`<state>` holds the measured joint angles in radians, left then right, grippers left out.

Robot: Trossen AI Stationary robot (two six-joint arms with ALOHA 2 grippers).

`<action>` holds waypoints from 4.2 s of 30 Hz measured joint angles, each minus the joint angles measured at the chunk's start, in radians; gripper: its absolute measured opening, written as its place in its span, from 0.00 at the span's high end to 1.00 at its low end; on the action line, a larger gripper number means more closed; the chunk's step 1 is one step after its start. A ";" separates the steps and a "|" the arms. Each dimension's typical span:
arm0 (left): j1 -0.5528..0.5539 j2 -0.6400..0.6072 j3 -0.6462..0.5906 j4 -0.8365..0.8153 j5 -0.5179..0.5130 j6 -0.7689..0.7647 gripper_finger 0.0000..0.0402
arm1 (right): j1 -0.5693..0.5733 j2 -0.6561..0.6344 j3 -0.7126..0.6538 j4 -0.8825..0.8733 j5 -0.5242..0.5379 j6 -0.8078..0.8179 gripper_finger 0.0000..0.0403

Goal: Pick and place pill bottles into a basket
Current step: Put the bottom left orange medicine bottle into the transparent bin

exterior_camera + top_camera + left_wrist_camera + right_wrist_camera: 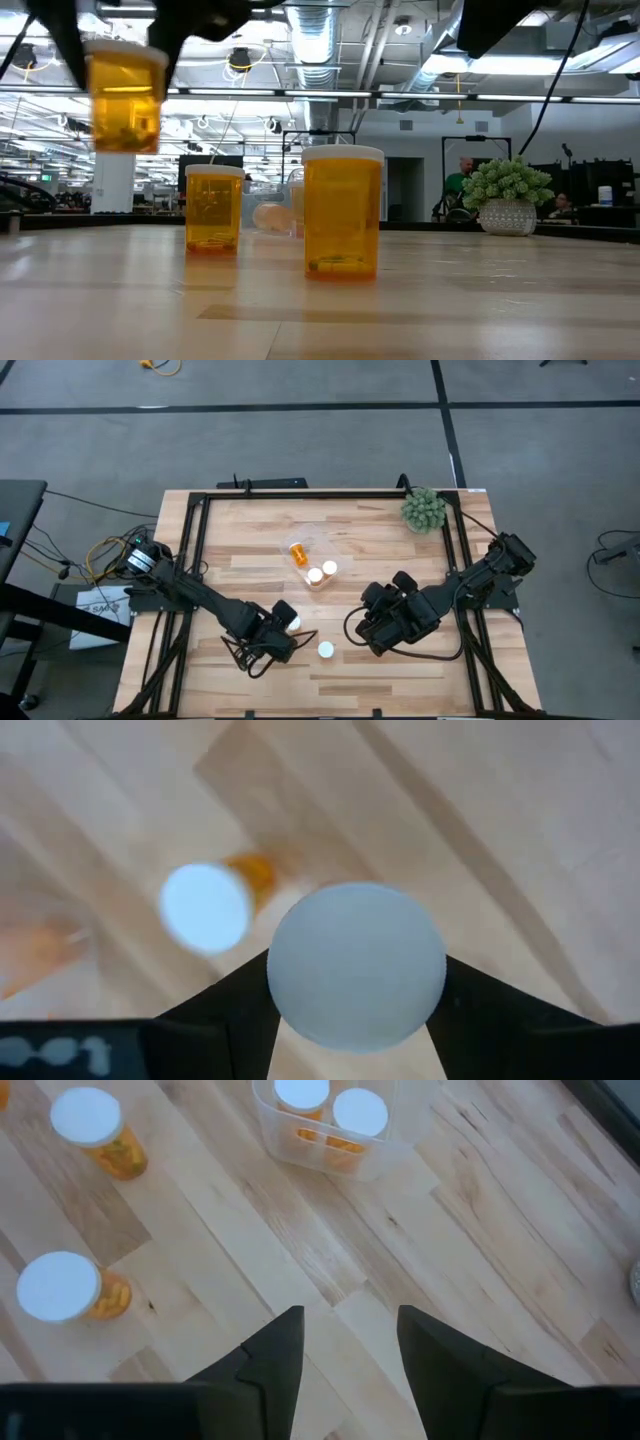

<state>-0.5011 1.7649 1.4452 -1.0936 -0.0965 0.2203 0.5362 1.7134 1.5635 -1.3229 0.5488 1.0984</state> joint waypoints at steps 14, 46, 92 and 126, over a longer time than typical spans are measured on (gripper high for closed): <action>0.230 -0.101 0.160 -0.122 -0.069 0.107 0.49 | -0.081 -0.016 0.000 -0.106 0.008 -0.034 0.62; 0.801 -0.014 0.108 0.110 0.146 0.448 0.49 | -0.518 -0.234 -0.001 -0.051 0.100 -0.627 0.62; 0.746 0.120 -0.043 0.169 0.346 0.436 0.49 | -0.543 -0.227 0.000 -0.007 0.078 -0.690 0.62; 0.745 0.119 -0.042 0.147 0.278 0.449 0.34 | -0.543 -0.227 0.000 -0.007 0.077 -0.689 0.62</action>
<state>0.2436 1.8835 1.4033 -0.9464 0.1813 0.6697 -0.0071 1.4868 1.5639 -1.3304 0.6258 0.4091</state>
